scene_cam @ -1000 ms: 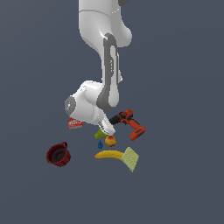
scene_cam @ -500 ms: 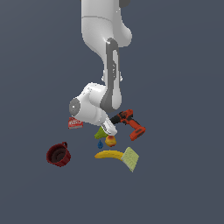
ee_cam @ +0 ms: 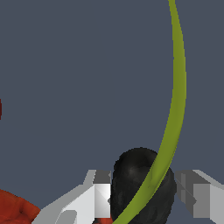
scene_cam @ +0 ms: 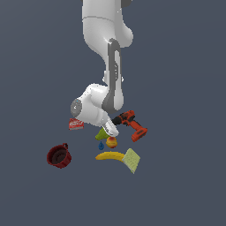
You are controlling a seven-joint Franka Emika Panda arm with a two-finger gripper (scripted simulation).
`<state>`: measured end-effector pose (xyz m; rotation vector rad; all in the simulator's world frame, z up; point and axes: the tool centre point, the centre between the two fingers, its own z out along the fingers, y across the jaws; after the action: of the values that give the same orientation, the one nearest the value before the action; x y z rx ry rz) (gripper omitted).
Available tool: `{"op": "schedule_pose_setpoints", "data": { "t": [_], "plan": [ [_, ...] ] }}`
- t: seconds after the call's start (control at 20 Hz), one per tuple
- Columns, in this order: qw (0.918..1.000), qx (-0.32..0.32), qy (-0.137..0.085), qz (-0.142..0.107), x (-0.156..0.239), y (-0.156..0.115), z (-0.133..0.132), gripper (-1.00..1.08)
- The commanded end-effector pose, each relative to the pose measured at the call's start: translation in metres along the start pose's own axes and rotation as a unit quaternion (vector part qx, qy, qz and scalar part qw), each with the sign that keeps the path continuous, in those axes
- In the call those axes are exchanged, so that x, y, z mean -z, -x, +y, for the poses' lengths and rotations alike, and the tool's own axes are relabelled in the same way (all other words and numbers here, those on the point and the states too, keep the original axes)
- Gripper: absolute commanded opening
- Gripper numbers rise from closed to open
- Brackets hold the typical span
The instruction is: Pick up a designated object from a clutter of objects.
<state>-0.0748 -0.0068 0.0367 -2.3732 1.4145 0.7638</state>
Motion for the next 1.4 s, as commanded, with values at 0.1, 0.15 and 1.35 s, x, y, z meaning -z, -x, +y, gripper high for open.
{"op": "schedule_pose_setpoints", "data": {
  "t": [0.1, 0.15, 1.35],
  "plan": [
    [1.0, -0.004, 0.004, -0.003, -0.006, -0.002, 0.003, -1.0],
    [1.0, 0.0, 0.0, 0.0, 0.0, 0.0, 0.0, -1.0],
    [1.0, -0.003, 0.003, 0.001, 0.155, 0.08, -0.04, -1.0]
  ]
}}
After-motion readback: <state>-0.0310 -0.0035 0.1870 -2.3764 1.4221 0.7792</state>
